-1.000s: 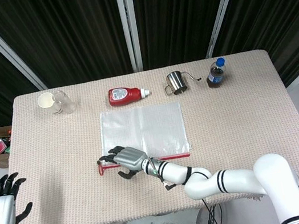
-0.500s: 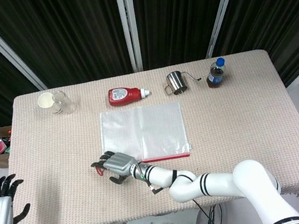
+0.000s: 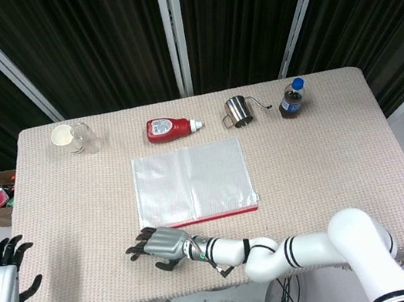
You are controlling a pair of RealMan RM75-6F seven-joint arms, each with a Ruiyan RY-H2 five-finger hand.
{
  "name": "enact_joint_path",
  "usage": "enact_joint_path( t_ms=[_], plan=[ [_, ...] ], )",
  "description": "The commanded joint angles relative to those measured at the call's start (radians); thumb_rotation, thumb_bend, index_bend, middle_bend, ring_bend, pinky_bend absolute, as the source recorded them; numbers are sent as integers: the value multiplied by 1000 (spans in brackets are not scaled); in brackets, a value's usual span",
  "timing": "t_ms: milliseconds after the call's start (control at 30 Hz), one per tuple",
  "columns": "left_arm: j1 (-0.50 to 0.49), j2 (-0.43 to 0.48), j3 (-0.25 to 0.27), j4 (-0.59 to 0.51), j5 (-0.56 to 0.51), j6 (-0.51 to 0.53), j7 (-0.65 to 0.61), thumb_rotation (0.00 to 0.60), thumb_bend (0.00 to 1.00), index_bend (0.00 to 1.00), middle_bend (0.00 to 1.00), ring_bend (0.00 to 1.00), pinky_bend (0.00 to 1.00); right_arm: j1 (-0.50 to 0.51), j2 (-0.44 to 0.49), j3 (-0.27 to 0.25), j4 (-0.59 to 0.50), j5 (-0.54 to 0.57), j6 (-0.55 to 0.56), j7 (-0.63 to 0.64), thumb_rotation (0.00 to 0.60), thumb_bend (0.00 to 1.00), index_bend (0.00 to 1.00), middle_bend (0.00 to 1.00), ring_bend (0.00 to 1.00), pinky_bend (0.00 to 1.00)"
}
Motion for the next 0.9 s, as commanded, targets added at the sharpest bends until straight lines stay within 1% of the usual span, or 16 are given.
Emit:
enact_joint_path(
  t_ms=[33,100,133,167,233,400,567,667,767,900],
  plan=[
    [1,0,0,1,0,0,0,600,203,268,143,110,157,-28,19,-13,-21,-47,84,-7,600,470,0,164,0,0],
    [1,-1,1,1,3,3,-1,600,203,268,143,110,157,-33,8,-14,-5,-67,128,-28,600,413,1,167,0,0],
    [2,-2,2,2,6,5,-2,600,203,268,143,110,156,-32,-1,-14,7,-75,147,-41,600,372,23,169,0,0],
    [2,-2,3,2,7,6,-2,600,204,268,143,110,157,-30,-11,-16,19,-78,157,-50,600,342,63,172,0,0],
    [3,-3,3,1,6,6,-2,600,203,268,143,110,157,-25,-34,-19,48,-84,171,-69,600,317,146,175,0,0],
    [2,-1,4,-2,6,2,1,600,203,268,143,110,156,-3,-124,-31,175,-116,225,-135,600,287,280,168,0,0],
    [2,-1,3,-2,1,-2,1,600,204,268,143,110,156,16,-198,-48,280,-159,263,-137,600,286,372,163,0,0],
    [1,-3,3,1,-1,-6,0,600,203,268,143,110,156,23,-230,-58,334,-182,284,-135,600,286,404,163,0,0],
    [-1,-3,2,3,-1,-9,-5,600,204,268,143,110,156,28,-254,-63,374,-194,293,-129,600,285,408,163,0,0],
    [-3,-4,3,7,1,-12,-10,600,203,268,143,110,156,32,-270,-65,403,-202,298,-115,600,292,414,163,0,0]
  ],
)
